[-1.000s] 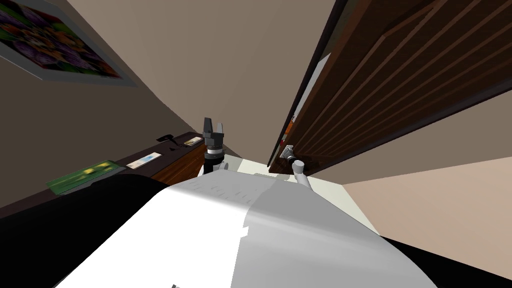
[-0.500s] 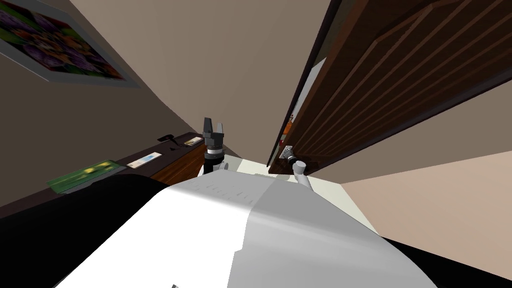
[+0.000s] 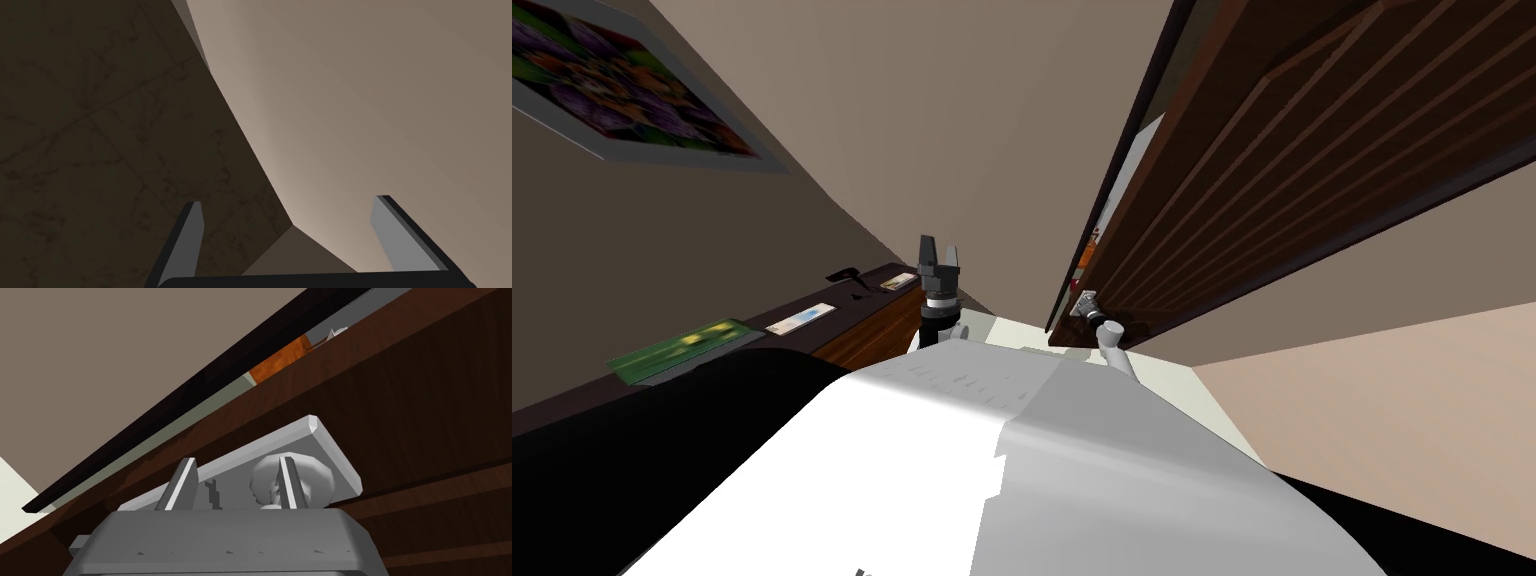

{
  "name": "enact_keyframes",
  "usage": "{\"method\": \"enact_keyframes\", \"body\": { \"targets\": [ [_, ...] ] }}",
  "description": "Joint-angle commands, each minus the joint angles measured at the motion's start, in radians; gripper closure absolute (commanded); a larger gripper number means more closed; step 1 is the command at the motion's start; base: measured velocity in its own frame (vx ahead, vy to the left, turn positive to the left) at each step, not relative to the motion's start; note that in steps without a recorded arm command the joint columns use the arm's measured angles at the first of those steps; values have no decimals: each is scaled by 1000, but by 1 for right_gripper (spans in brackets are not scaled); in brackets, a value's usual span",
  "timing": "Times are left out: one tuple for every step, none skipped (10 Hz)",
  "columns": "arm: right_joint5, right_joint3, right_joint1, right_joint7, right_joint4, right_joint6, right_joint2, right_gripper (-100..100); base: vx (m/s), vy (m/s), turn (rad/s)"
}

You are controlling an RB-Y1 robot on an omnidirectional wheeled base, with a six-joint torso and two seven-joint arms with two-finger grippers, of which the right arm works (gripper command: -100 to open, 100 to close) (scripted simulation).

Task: Pull the door open

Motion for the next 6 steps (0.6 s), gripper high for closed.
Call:
{"method": "enact_keyframes", "body": {
  "targets": [
    [-13,-6,36,-6,16,4,-2,100,-15,-20,16],
    [-13,-6,36,-6,16,4,-2,100,3,-7,-7],
    [-13,-6,36,-6,16,4,-2,100,0,0,0],
    [-13,-6,36,-6,16,4,-2,100,-5,6,0],
    [-13,-6,36,-6,16,4,-2,100,0,0,0],
    [-13,-6,36,-6,16,4,-2,100,5,-3,-25]
  ]
}}
